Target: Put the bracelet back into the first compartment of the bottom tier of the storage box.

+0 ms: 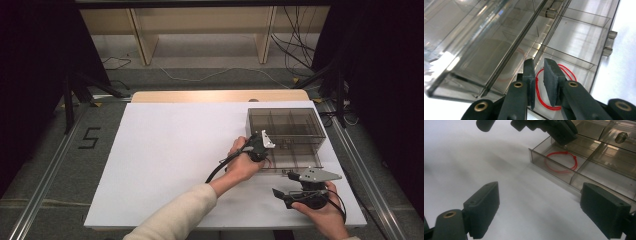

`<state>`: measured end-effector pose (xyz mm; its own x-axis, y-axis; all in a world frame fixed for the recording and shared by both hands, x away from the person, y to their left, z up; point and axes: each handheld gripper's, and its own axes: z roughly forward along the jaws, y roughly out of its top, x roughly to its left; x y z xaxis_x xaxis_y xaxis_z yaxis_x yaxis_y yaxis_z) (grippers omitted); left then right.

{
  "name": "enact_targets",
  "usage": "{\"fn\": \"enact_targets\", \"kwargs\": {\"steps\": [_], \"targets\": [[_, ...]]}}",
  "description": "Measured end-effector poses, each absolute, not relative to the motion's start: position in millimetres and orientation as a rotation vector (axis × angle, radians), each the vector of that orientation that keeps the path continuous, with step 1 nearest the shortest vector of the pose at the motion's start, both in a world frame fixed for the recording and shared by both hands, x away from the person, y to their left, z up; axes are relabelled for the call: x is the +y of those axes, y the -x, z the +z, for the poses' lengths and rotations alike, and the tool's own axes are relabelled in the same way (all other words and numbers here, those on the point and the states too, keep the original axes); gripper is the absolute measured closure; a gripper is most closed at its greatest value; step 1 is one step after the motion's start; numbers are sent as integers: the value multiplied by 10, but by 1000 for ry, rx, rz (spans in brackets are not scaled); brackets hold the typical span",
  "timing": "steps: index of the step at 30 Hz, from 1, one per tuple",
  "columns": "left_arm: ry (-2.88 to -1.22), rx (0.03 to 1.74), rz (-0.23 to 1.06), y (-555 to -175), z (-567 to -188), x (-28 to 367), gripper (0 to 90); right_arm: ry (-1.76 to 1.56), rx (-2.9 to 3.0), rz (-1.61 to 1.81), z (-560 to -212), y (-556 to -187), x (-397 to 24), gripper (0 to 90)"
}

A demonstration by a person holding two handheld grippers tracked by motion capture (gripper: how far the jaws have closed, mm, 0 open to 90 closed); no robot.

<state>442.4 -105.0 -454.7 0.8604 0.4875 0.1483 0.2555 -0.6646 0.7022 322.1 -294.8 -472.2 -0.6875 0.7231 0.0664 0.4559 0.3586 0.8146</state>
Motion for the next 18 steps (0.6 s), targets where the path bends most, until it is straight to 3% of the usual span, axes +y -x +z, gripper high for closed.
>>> {"fn": "enact_targets", "kwargs": {"steps": [13, 18], "targets": [[-2288, 536, 376, -4344, -4370, -946, 719, -1056, 2323, 1239, -4721, -3218, -2943, 165], [-2270, 549, 365, -4324, -4310, -885, 654, -1054, 2323, 1237, -4722, -3219, -2944, 165]]}}
